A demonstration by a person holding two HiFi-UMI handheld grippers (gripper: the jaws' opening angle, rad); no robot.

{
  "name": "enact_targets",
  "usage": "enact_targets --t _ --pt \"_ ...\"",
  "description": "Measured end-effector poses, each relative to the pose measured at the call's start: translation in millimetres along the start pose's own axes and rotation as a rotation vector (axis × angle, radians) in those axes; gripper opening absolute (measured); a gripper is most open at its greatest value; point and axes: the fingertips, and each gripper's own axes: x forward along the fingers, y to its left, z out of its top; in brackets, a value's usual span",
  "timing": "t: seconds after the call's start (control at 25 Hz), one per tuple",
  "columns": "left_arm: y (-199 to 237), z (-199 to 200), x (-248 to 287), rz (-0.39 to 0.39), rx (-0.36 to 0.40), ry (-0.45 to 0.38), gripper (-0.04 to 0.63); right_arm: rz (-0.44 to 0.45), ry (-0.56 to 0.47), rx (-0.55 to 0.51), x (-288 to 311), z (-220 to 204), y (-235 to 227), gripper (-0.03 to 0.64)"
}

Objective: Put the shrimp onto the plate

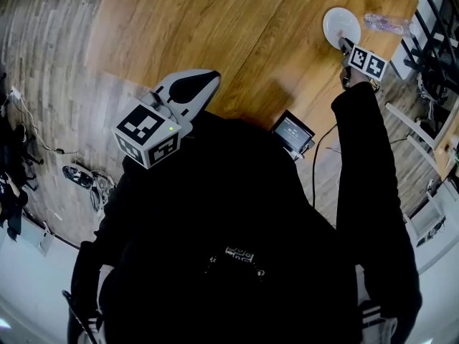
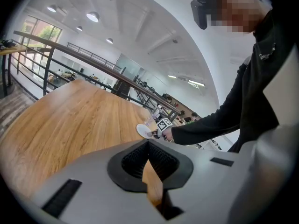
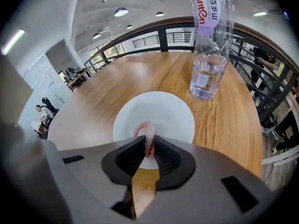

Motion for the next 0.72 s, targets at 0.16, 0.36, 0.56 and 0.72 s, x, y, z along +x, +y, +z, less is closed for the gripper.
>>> enact_targets --t 0.16,0.36,0.56,0.72 --pt "-2 -2 1 -0.003 0.002 0.004 0.003 0.003 -0.008 0.008 -2 2 -2 0.06" --pt "-3 -3 3 -0.007 0.005 0.006 0.003 0.015 -0.027 0.006 -3 9 -2 0.064" --pt "-6 -3 3 -0.007 0.003 -0.001 0.003 0.012 -0.053 0.01 -8 13 -1 0.1" --pt "-9 -1 0 -0.013 0.001 -0.014 0.003 0.02 -0.056 0.015 -10 10 3 0.117"
